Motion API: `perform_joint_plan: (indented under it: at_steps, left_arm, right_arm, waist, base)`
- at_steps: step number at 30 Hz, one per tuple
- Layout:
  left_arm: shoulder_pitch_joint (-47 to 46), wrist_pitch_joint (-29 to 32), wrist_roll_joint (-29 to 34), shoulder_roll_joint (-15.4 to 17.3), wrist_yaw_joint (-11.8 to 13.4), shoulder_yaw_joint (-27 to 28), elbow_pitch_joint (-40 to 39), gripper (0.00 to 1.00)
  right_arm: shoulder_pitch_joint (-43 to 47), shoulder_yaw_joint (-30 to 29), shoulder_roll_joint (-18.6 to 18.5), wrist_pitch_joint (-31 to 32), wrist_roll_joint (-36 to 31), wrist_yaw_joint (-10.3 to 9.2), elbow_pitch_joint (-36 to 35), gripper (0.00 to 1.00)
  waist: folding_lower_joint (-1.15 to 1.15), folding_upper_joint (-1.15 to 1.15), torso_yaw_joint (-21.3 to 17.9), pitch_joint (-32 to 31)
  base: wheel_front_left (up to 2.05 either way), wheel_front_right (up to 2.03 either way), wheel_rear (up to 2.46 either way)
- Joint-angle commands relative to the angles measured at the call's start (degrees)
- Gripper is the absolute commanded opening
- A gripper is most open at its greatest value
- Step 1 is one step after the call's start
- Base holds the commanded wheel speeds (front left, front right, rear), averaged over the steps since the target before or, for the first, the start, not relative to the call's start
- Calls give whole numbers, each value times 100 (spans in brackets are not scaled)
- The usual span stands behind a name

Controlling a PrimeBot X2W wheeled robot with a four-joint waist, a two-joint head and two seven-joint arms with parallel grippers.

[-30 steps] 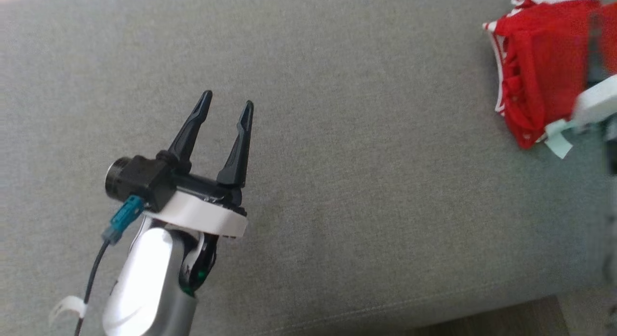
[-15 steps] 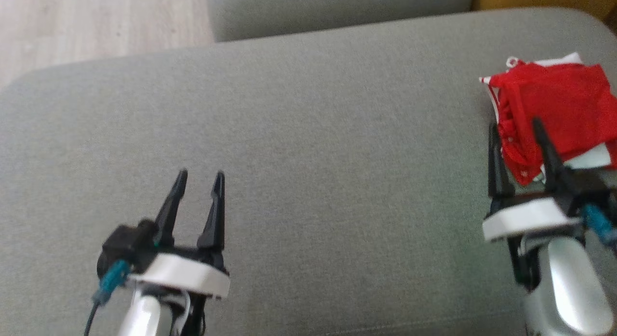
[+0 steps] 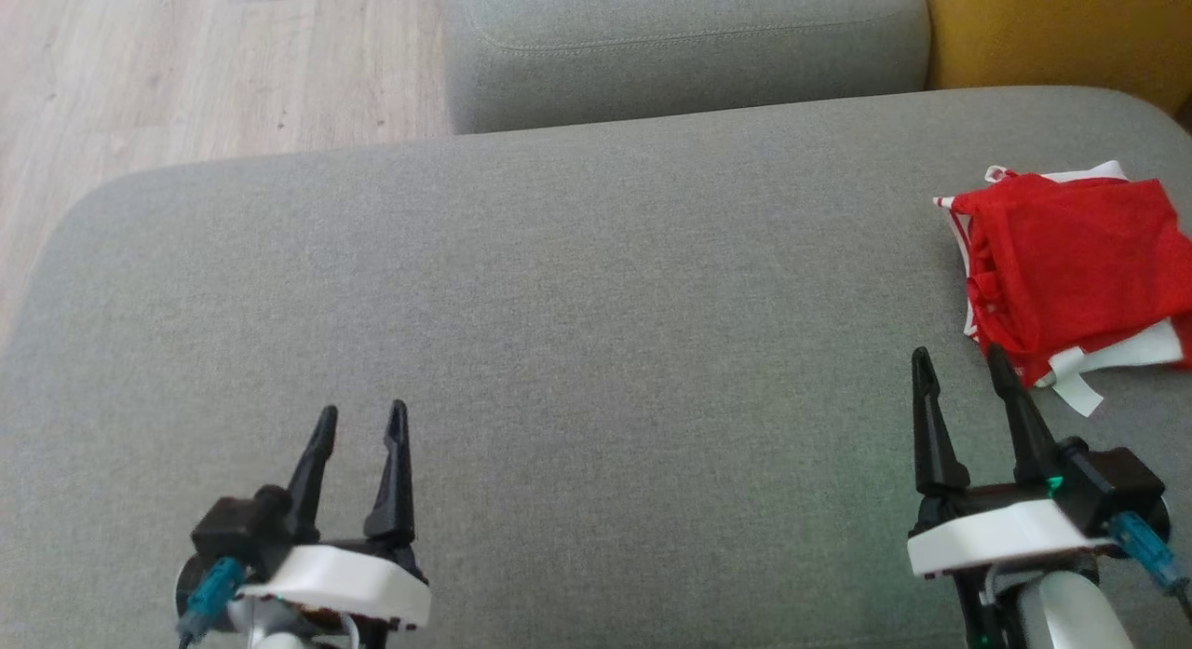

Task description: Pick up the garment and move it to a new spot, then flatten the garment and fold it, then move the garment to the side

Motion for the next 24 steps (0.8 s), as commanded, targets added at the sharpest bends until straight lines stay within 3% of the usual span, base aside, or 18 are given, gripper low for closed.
perform_joint_plan:
  at_steps: [1, 22, 24]
  left_arm:
    - [-168, -70, 39, 11, 78, 238, -239, 100]
    - [-171, -70, 244, 11, 403, 263, -274, 100]
    - [-167, -70, 222, 11, 343, 227, -290, 100]
  right_arm:
    - [-133, 148, -23, -76, -1, 20, -243, 100]
    - [-124, 212, -23, -77, -24, 20, -231, 100]
    - [-128, 223, -23, -77, -21, 20, -228, 100]
  waist:
    - [0, 0, -10, 8]
    - [0, 0, -57, 9]
    - [0, 0, -65, 5]
  base:
    - [0, 0, 0]
    - [0, 0, 0]
    - [0, 0, 0]
